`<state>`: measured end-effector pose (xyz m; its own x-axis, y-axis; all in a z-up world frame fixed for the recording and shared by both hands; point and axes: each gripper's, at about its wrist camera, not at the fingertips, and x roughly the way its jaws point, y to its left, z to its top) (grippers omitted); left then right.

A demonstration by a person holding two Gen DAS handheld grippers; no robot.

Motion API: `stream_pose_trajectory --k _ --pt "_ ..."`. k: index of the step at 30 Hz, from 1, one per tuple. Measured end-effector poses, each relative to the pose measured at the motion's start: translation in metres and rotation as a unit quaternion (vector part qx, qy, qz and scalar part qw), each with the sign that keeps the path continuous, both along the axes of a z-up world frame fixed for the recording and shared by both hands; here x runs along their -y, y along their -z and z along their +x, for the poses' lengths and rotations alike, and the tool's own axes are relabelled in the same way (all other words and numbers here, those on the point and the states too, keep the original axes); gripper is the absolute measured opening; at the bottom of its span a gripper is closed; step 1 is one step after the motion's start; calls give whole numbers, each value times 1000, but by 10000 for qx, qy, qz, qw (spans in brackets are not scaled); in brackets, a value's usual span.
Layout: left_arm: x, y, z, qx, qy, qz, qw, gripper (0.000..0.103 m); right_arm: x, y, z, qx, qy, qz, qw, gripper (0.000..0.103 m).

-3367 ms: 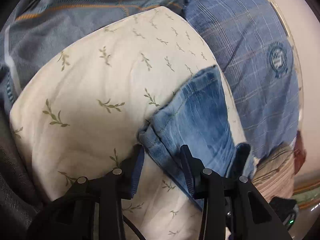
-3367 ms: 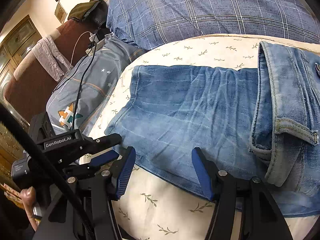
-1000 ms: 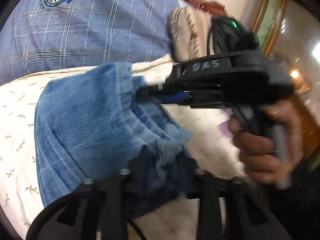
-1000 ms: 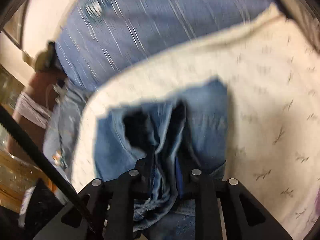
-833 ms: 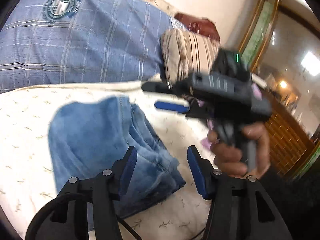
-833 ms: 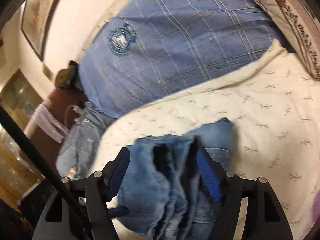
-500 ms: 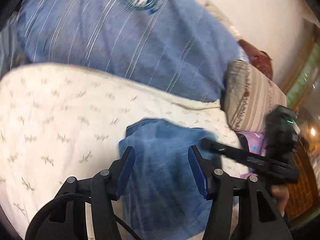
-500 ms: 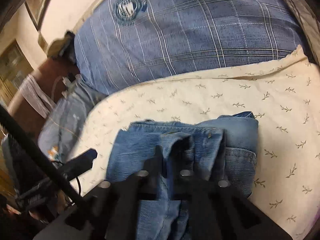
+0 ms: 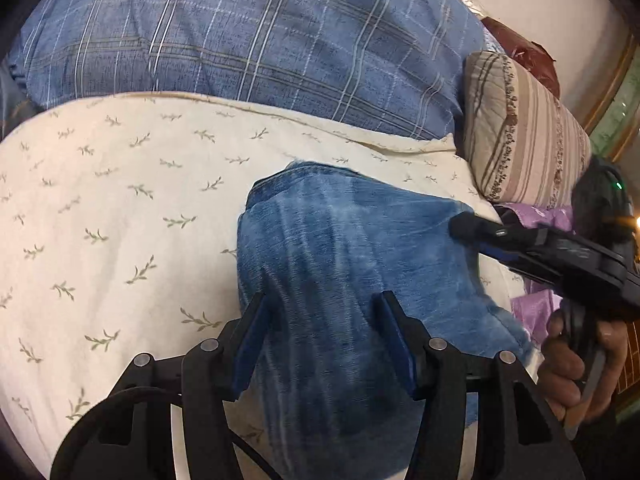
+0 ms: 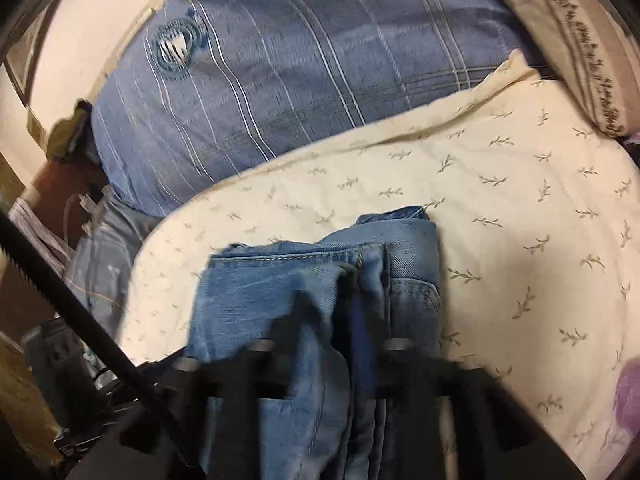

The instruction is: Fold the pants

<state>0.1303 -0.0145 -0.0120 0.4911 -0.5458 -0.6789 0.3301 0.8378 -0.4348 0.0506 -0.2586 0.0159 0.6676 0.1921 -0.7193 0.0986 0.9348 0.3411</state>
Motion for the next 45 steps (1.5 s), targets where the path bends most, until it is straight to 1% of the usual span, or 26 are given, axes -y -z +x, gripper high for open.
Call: stream_pose_trajectory --k 2,4,7,8,9,10,12,14,16,17,18,19,21,22,24,26,28,31,32,34,36,38,40,42,44,45 --pt "-7 -6 -14 -1 -15 -68 10000 55 8 -5 -23 283 118 411 9987 57" --pt "-12 -2 -21 -69 -92 -166 9998 56 11 -2 -45 403 220 716 9964 57" --pt "-23 2 -43 -141 -188 -250 9994 56 5 11 -69 217 397 727 9963 57" --pt "-25 3 -49 -134 -189 -240 9994 56 1 18 -75 103 399 747 9964 54" --pt "-23 5 -53 -127 -162 -229 9995 56 -3 21 -78 9 377 724 9967 44" --pt "-21 7 -55 -125 -126 -202 9996 56 -10 26 -79 -170 430 475 9978 37" --pt "-16 12 -56 -145 -86 -92 9998 56 -25 30 -79 -354 498 -298 9977 25" --pt "-12 11 -61 -55 -80 8 10000 57 -32 15 -84 -199 519 -569 9968 15" --pt "-12 6 -66 42 13 21 10000 56 -32 12 -95 -118 701 -734 9948 15" --pt "-11 5 -67 70 19 79 9999 56 -30 25 -95 -303 851 -886 9920 19" --pt "-10 7 -68 83 32 166 9998 56 -27 38 -93 -559 900 -878 9905 20" --pt "-8 8 -67 70 41 258 9996 57 -26 41 -90 -659 874 -806 9907 21" --pt "-12 7 -65 -14 28 200 9998 56 -31 28 -91 -423 720 -931 9922 29" --pt "-18 3 -63 -68 24 33 10000 56 -32 23 -94 -270 713 -913 9929 36" --pt "-30 -5 -57 -147 -232 -272 9993 58 -29 11 -99 -11 660 -504 9965 72" --pt "-43 -10 -46 -314 -421 -535 9972 58 -23 -1 -94 143 538 -177 9983 87" --pt "-50 -15 -25 -528 -487 -775 9944 62 -18 -14 -75 42 444 -235 9987 87" --pt "-45 -18 13 -826 -397 -680 9935 62 -5 -23 -33 -246 323 -312 9987 89" --pt "-43 -16 22 -902 -362 -688 9929 62 3 -24 -16 -262 272 -227 9990 89" --pt "-40 -8 40 -1041 -298 -788 9910 62 13 -11 3 -386 143 85 9991 89" --pt "-41 5 48 -1169 -231 -1087 9869 62 25 8 11 -364 139 359 9986 88" --pt "-42 20 54 -1312 -295 -1373 9814 63 32 25 14 -703 211 297 9969 86" --pt "-43 29 64 -1426 -429 -1578 9762 64 40 35 18 -827 102 529 9951 85" --pt "-44 34 75 -1424 -464 -1683 9743 65 46 42 23 -940 84 842 9920 85" --pt "-43 41 82 -1444 -496 -1641 9746 65 49 55 27 -1176 90 1037 9876 82" --pt "-41 43 84 -1475 -504 -1607 9746 59 49 56 27 -1178 102 1081 9871 77"
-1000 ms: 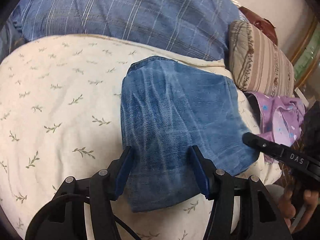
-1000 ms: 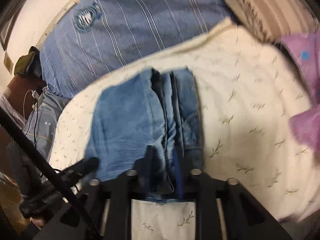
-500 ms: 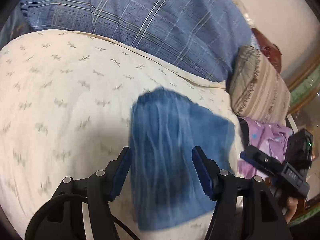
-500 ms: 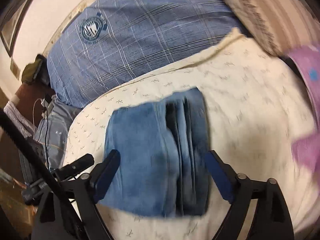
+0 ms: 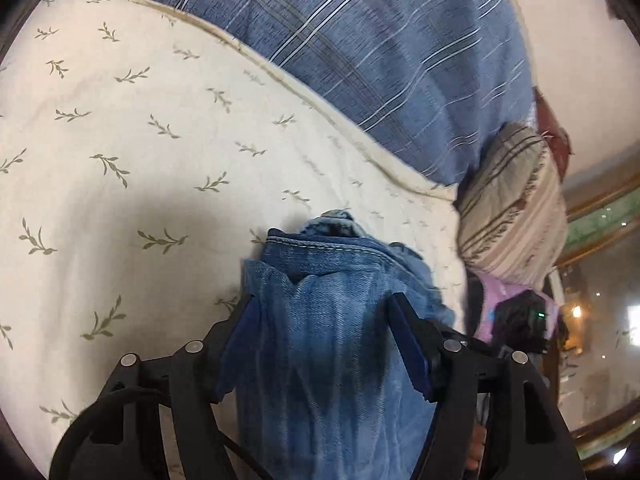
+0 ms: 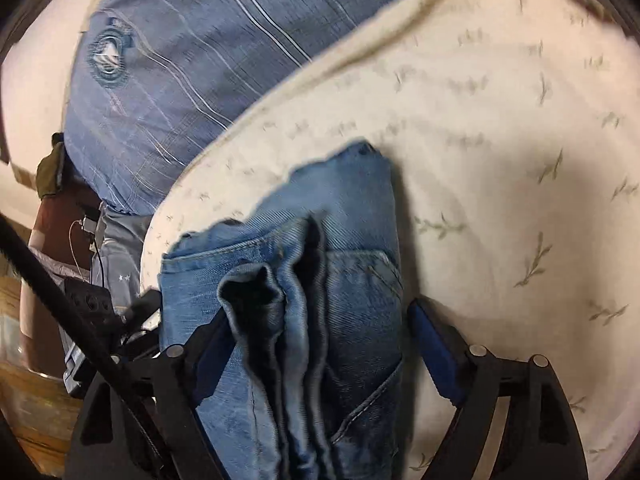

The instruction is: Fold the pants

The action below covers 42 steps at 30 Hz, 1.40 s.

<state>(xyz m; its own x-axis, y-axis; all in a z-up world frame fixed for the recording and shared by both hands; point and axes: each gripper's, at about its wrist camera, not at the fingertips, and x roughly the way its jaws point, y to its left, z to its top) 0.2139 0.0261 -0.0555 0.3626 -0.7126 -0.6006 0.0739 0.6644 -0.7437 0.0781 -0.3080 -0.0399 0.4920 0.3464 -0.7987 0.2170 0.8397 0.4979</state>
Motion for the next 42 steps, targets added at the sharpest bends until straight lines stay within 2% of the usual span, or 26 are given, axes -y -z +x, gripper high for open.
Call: stream_pose_trajectory --k 2,3,4,6,9,12,14,17,19,20,22,24,25,28,30,33,38,42 --pt "7 -2 -3 75 37 153 9998 47 -1 -4 -2 110 -78 99 9999 62" --pt "9 -5 -4 143 111 227 9996 33 -3 -6 -3 155 -79 64 9998 54" --pt "11 -10 -7 217 227 208 9993 21 -6 -7 -4 176 -145 21 9997 51" --pt "9 -20 -11 265 223 117 9993 15 -16 -15 -5 308 -263 -156 9991 43" --pt "-6 -37 -18 298 202 -223 9991 13 -24 -28 -12 583 -337 -75 9977 37" --pt "-31 -57 -17 511 48 -343 9981 14 -35 -47 -8 820 -383 262 9955 36" --pt "-50 -63 -12 603 -78 -351 9975 14 -46 -53 4 815 -471 313 9951 36" --pt "-78 -63 -4 588 -493 -203 9968 15 -70 -51 43 725 -685 345 9944 36" --pt "-89 -48 6 353 -785 88 9962 19 -84 -41 62 743 -819 223 9936 37" --pt "-91 -40 10 219 -840 231 9960 20 -90 -35 70 768 -877 100 9931 41" --pt "-94 -16 19 -128 -1001 422 9940 31 -94 -9 79 685 -713 -114 9950 53" --pt "-98 -5 22 -372 -1083 234 9932 41 -89 4 82 510 -515 -85 9973 66" --pt "-100 -4 22 -452 -1155 166 9921 47 -86 5 83 454 -529 17 9976 69" --pt "-98 -12 17 -370 -1075 260 9932 52 -76 -7 76 542 -489 286 9969 70" --pt "-97 -19 5 -294 -1034 382 9935 55 -76 -20 65 690 -511 238 9960 76" --pt "-101 -26 -15 -259 -863 445 9949 57 -82 -28 44 800 -611 111 9949 77" --pt "-98 -26 -73 -35 -613 866 9943 57 -94 -10 4 701 -595 -158 9956 79" --pt "-98 -25 -101 94 -569 766 9954 57 -101 8 -20 541 -565 -231 9967 79"
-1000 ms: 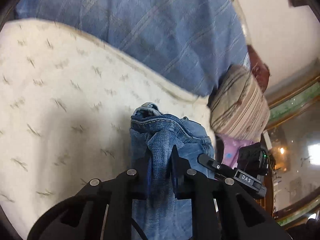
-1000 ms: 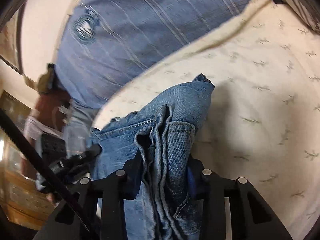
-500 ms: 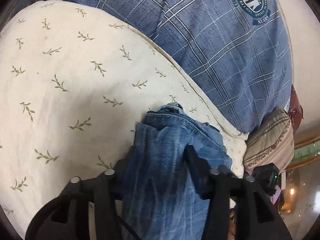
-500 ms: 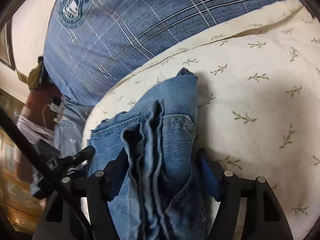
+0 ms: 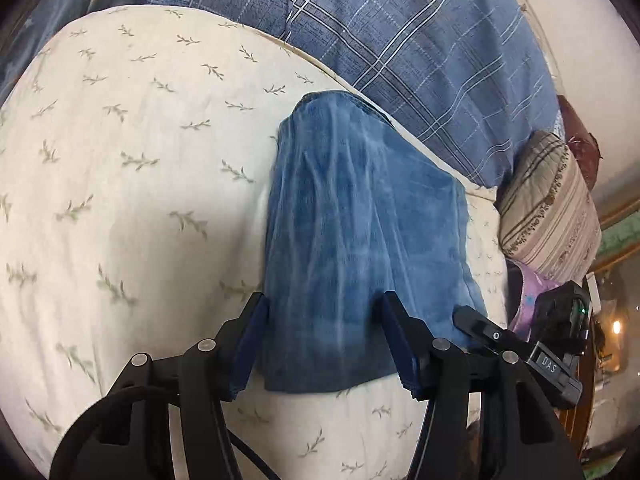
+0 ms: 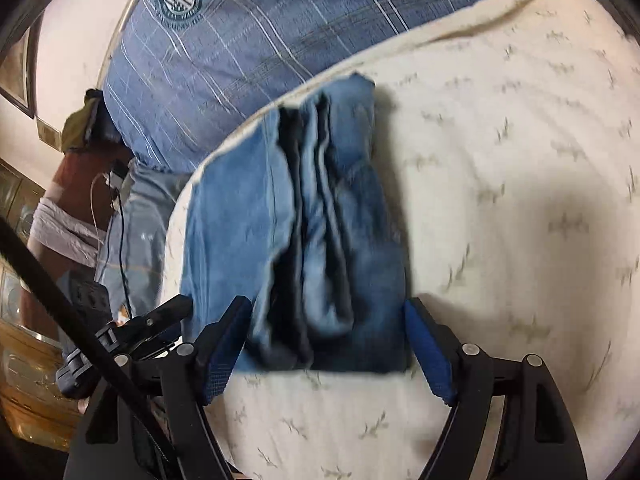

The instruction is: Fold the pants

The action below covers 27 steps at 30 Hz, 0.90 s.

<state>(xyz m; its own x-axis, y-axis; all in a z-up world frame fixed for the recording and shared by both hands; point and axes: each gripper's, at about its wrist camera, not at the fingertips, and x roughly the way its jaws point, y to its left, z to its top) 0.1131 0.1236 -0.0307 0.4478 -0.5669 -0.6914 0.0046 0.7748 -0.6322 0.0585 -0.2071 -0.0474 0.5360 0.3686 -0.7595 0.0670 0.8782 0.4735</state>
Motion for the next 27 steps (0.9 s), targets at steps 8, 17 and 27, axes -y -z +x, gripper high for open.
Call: stream_pose_trajectory --k 8,17,27 --pt "-14 12 -1 -17 -79 -714 9974 17 7 15 -8 -82 148 349 9992 43" --pt "-14 -2 -24 386 -278 266 9985 41 -14 4 -23 270 -23 -290 9992 62" --pt "1 -8 -88 645 -146 1305 9892 55 -42 3 -48 430 -148 -1798 9827 61"
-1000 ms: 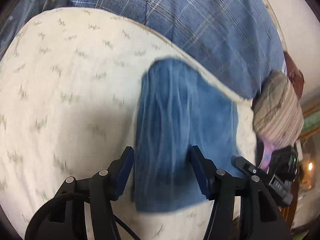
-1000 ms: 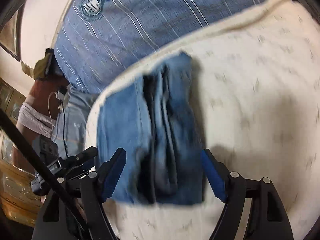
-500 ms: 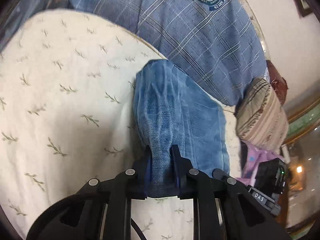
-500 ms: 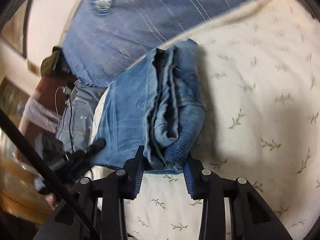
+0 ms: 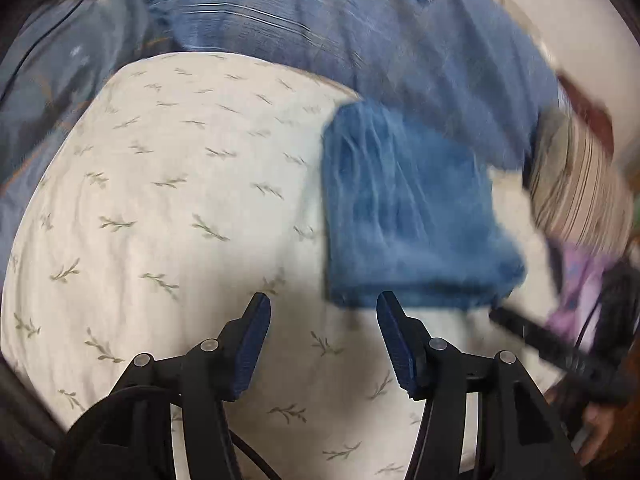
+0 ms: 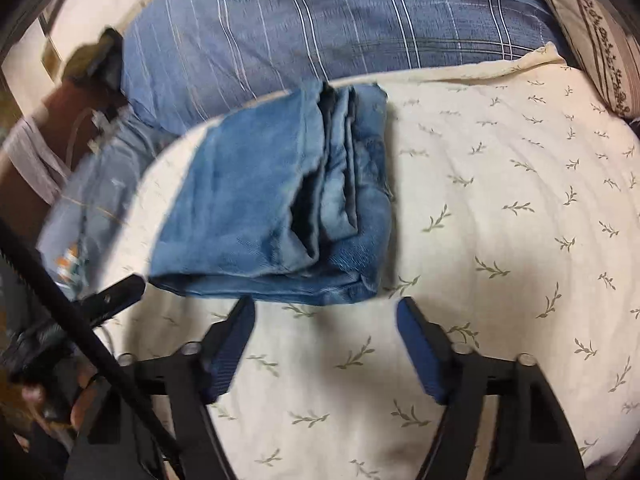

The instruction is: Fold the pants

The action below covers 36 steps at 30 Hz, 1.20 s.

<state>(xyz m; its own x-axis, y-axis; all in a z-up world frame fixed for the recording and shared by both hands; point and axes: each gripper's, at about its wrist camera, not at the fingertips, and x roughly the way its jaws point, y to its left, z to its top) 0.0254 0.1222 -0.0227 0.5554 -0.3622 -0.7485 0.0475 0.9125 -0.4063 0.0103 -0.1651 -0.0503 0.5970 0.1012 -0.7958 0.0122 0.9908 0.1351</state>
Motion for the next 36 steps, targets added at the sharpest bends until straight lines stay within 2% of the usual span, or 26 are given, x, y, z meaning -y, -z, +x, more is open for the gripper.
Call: stream_pose_trajectory --k 3,5,7,8,9,10,12,14,15,18,21,22,24,27,29,36 --pt "20 3 8 15 54 142 9999 54 -2 9 8 -29 246 -462 9986 57" --pt "27 2 14 108 -38 162 9998 51 -2 11 13 18 351 -585 9977 47" --pt "31 0 19 315 -142 215 9992 36 -2 8 15 152 347 -470 9982 32" --pt "31 -2 19 383 -175 224 9989 33 -3 8 16 173 320 -415 9985 24" --pt "31 -4 19 492 -203 271 9982 17 -4 9 16 174 397 -572 9974 14" --pt "32 -4 19 553 -207 361 9976 11 -6 10 17 155 379 -648 9971 13" --pt "33 -5 15 683 -152 379 9968 7 -7 3 11 235 321 -583 9975 9" --pt "30 -6 11 719 -77 98 9973 6 -9 -5 4 345 215 -498 9979 7" --pt "30 -4 11 679 -122 125 9975 6 -9 -5 2 357 188 -516 9979 7" --pt "26 11 18 416 -239 397 9981 6 -10 12 13 -53 256 -770 9967 7" --pt "28 9 16 503 -282 603 9965 6 1 9 10 -28 353 -397 9986 7" --pt "33 6 14 598 -249 780 9948 6 3 9 9 -23 355 -334 9988 7" --pt "40 10 13 540 -218 991 9934 7 6 15 11 -125 413 -333 9985 7" --pt "37 12 10 367 -306 742 9961 8 1 16 10 -87 400 -466 9981 7" --pt "34 9 13 371 -325 624 9968 11 1 15 5 25 484 -360 9982 8" --pt "34 11 20 293 -238 718 9967 31 14 20 4 56 673 175 9976 13"
